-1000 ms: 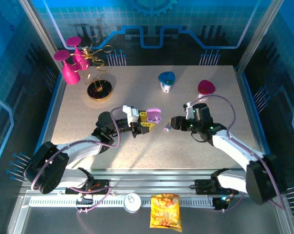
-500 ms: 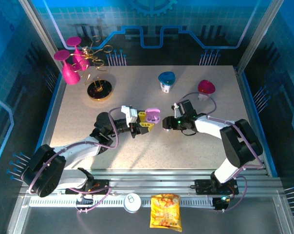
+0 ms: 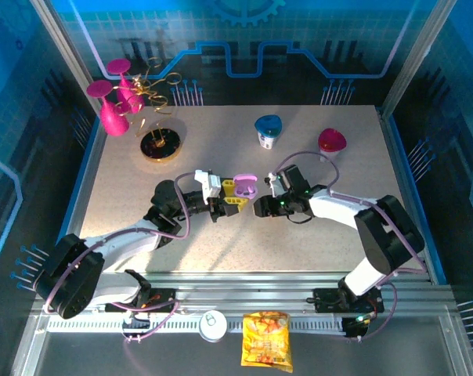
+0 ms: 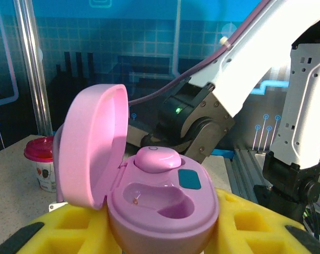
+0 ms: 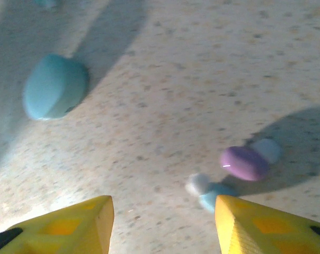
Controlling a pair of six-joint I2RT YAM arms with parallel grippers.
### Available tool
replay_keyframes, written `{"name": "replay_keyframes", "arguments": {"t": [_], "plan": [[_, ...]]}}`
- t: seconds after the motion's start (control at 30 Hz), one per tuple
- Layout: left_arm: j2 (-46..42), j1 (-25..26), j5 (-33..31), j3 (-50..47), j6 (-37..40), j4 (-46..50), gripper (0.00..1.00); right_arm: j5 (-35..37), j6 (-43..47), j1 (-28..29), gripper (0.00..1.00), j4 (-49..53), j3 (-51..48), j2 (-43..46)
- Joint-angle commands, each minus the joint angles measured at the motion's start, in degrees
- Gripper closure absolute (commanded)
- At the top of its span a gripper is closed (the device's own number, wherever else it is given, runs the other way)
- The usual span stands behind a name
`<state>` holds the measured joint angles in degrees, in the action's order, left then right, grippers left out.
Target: Insert the wireless bluetooth earbuds into the charging case
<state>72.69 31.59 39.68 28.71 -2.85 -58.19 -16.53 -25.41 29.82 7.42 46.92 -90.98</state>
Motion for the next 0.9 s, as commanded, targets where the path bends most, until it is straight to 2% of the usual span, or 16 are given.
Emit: {"name": "replay_keyframes", "arguments": {"t": [0.0, 0.13, 0.27, 0.57, 0.87], "plan": [[0.1, -0.4, 0.2, -0.4, 0.2, -2.0, 0.81, -4.8, 2.3, 0.8, 0.47, 1.9, -0.8, 3.7], [0.7, -0.4, 0.4, -0.5, -0.6, -3.4, 0.81, 1.1, 5.1, 0.0, 0.47, 2.1, -0.8, 6.4], [1.0, -0.4, 0.7, -0.3, -1.0, -3.9, 0.81, 7.1, 10.0, -0.4, 0.47, 6.6, 4.8, 1.7], [-2.8, -0.4, -0.4, -1.5, 1.1, 0.5, 0.81, 4.6, 11.5, -0.5, 0.46, 7.3, 13.3, -11.4], [-3.9, -0.4, -0.9, -1.9, 2.3, 2.4, 0.81, 4.8, 11.6, -0.5, 0.44, 8.0, 10.4, -11.0]]}}
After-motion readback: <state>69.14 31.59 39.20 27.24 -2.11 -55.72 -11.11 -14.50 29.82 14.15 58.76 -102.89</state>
